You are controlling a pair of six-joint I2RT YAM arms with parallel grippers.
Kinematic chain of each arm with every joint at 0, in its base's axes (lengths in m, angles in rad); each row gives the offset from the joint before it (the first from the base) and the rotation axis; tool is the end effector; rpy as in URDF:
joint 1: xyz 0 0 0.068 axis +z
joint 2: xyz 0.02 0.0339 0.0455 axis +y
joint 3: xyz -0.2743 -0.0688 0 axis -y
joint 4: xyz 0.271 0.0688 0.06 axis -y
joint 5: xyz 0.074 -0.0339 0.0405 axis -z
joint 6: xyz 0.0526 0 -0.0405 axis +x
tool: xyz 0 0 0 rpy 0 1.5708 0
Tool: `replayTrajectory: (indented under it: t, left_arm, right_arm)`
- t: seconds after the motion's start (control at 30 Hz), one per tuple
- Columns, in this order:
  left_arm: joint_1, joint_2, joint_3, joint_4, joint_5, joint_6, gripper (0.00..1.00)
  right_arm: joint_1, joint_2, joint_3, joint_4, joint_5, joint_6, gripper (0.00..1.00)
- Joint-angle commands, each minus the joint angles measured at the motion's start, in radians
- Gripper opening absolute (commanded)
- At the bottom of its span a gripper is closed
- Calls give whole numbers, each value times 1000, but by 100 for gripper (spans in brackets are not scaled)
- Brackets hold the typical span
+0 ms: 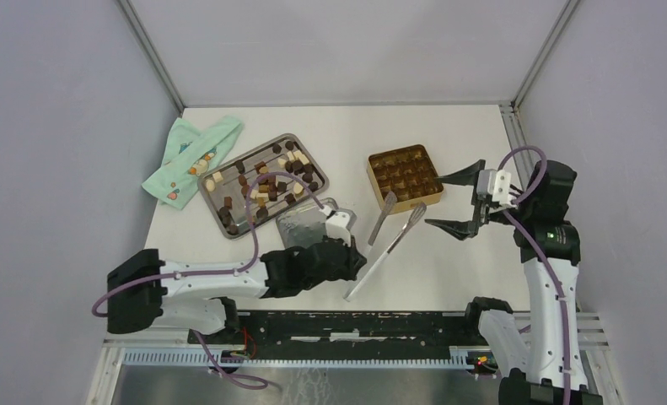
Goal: Pack the chocolate
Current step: Pick up the clamp from the center of the board.
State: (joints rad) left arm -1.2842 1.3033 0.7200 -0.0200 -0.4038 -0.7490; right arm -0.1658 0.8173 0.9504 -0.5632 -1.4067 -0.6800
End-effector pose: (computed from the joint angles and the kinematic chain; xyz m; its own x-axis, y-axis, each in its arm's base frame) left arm 0.1068 -0.2891 0.2094 -0.6558 0.0102 -0.7549 0.4698 0.7882 -0.3974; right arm 0.1743 0.0234 0.3745 0.2194 -0.1409 -0.9654 -0.9253 0.2836 -0.2517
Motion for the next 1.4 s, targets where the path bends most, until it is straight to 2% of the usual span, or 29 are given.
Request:
replayTrajectory:
  t: [0.0, 0.13, 0.23, 0.37, 0.47, 0.53, 0.63, 0.7, 0.77, 0.83, 0.87, 1.0, 1.13, 1.37]
  left_arm:
    - [94, -200, -95, 288, 107, -154, 2]
    - [175, -352, -142, 377, 128, -186, 2]
    - [204, -382, -136, 440, 160, -164, 2]
    - [210, -324, -126, 589, 223, -145, 2]
    - [216, -254, -137, 767, 274, -143, 2]
    - [228, -220, -143, 865, 296, -126, 2]
    - [257, -197, -141, 914, 325, -115, 2]
    - [268, -193, -145, 946, 351, -111, 2]
    - [269, -186, -148, 997, 382, -104, 2]
    - [270, -179, -148, 1029, 399, -97, 2]
    - [269, -176, -149, 1046, 418, -95, 2]
    - [270, -178, -183, 1149, 449, -101, 2]
    - [269, -199, -186, 1155, 475, -101, 2]
    - [269, -178, -165, 1173, 527, -111, 2]
  right_arm:
    - [14, -2, 23, -152, -136, -95, 90]
    - [25, -10, -60, -71, -137, -36, 90]
    - [47, -15, -126, 16, -136, 40, 89]
    - [118, 9, -173, 97, -104, 120, 87]
    - [204, 35, -170, 220, 81, 292, 84]
    - [218, 38, -181, 335, 193, 403, 84]
    - [220, 51, -175, 373, 141, 465, 84]
    - [225, 48, -210, 512, 108, 641, 84]
    - [249, 42, -303, 897, 128, 1048, 84]
    - [298, 53, -357, 1197, 152, 1358, 84]
    - [319, 67, -357, 1283, 163, 1440, 84]
    - [363, 106, -294, 1315, 239, 1621, 84]
    - [373, 135, -268, 1441, 274, 1795, 83]
    - [425, 159, -226, 1451, 355, 1821, 80]
